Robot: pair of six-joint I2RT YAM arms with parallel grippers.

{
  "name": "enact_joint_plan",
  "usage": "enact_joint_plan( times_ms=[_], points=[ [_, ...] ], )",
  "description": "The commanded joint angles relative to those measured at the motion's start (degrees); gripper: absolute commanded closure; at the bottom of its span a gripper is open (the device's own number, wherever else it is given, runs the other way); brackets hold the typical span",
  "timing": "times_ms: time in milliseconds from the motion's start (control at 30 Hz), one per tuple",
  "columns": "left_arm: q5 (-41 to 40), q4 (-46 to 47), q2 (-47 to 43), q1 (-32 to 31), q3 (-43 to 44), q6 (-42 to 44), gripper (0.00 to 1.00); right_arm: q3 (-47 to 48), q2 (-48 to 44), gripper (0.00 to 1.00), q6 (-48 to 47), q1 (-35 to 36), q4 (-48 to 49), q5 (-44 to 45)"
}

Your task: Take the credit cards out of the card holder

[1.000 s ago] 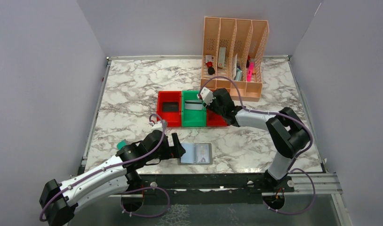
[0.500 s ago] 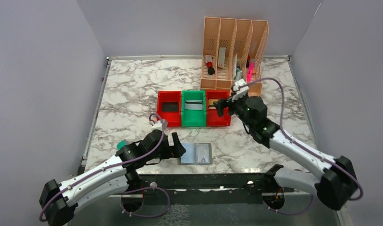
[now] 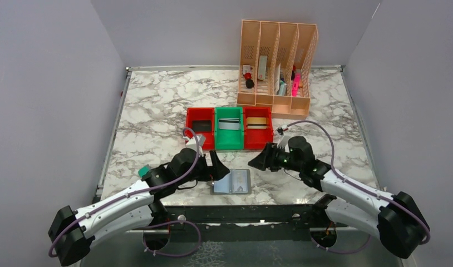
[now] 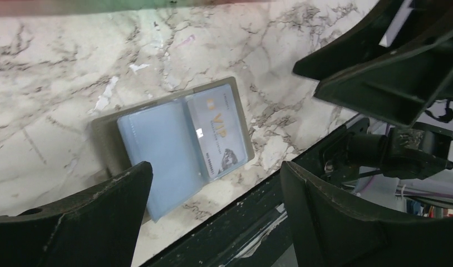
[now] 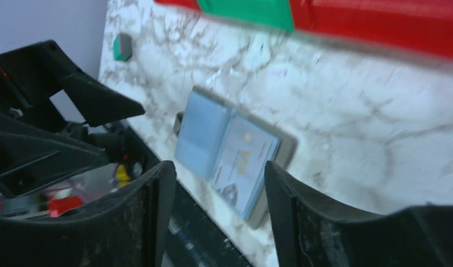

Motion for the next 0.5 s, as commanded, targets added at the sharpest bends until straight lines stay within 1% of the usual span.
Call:
enact_joint_plan(
  times_ms=[0,33,133,200,267,333,467],
  points=[
    [5.0,8.79,4.39,-0.07,-0.23,0.64,0.16,-0.69,5.13,0.44,11.06,1.78,5.26,-12.51],
    [5.58,9.13,5.71,-0.07,-0.15,0.59,0.19,-0.27,5.89,0.48,11.76,3.45,4.83,-10.83],
    [7.66,10.41,9.62,-0.07,0.41,0.86,0.26,1.33,8.38,0.53,12.4,8.82,1.8,-3.77],
    [8.93,10.72,11.83,-0.07,1.1,1.37,0.32,1.92,10.85,0.6,12.88,10.77,0.86,-2.09],
    [9.71,11.04,13.45,-0.07,1.63,1.75,0.37,1.95,13.51,0.65,13.28,11.75,0.73,-1.86],
    [10.21,11.65,14.81,-0.07,1.67,1.89,0.41,1.91,16.02,0.66,13.46,12.26,0.83,-1.71],
    [11.89,12.77,18.03,-0.07,1.71,2.07,0.47,2.01,19.29,0.67,12.89,12.4,1.77,-1.48]
  ],
)
